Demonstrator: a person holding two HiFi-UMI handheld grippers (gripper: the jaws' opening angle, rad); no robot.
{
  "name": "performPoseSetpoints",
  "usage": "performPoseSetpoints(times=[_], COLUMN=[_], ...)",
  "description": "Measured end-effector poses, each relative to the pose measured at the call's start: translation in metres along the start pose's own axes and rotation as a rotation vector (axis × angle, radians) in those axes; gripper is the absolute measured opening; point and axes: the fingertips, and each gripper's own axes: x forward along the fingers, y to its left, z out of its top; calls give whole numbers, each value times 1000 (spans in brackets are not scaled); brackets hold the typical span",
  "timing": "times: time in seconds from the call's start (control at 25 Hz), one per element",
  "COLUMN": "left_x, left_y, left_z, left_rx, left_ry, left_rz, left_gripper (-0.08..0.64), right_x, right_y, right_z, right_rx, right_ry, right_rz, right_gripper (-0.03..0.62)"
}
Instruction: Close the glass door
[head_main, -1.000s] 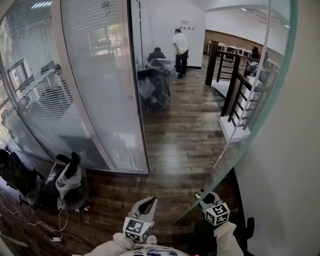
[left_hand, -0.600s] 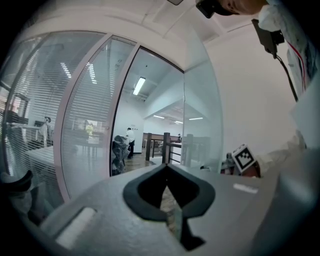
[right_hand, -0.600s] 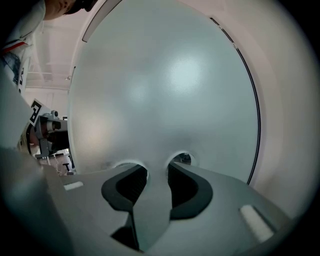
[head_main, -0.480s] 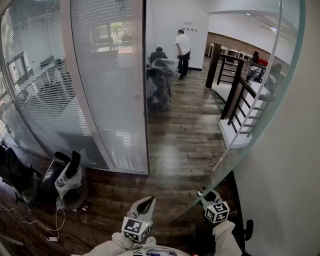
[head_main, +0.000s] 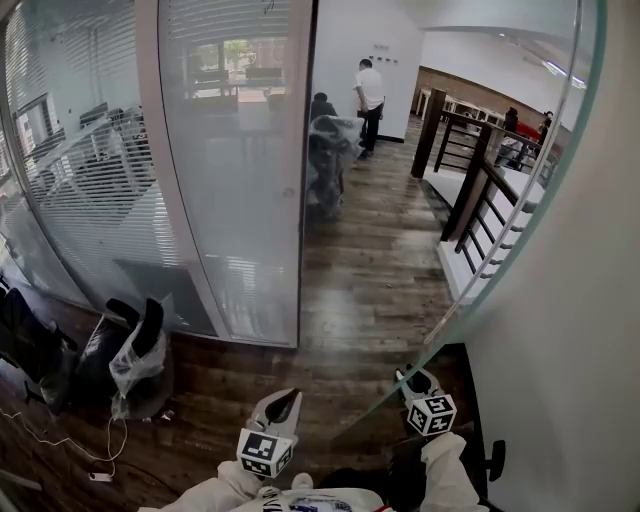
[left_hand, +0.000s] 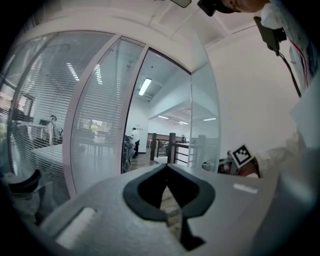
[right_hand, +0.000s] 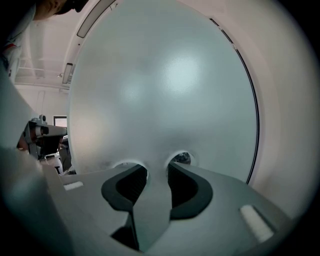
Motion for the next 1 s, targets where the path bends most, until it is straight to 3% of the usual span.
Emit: performPoseSetpoints(times=[0.48, 1.0], left_x=[5, 63], left_y=[37, 86], left_z=[-4, 9], left_rx=[-22, -34], left_ry=[18, 20], left_rz=[80, 164], left_gripper=[3, 3], right_x=[43, 105], right_y=[13, 33], right_z=[17, 33], right_rx=[-12, -22], right_ry=[-13, -16], right_rz=[-24, -38], right_gripper=[135, 133])
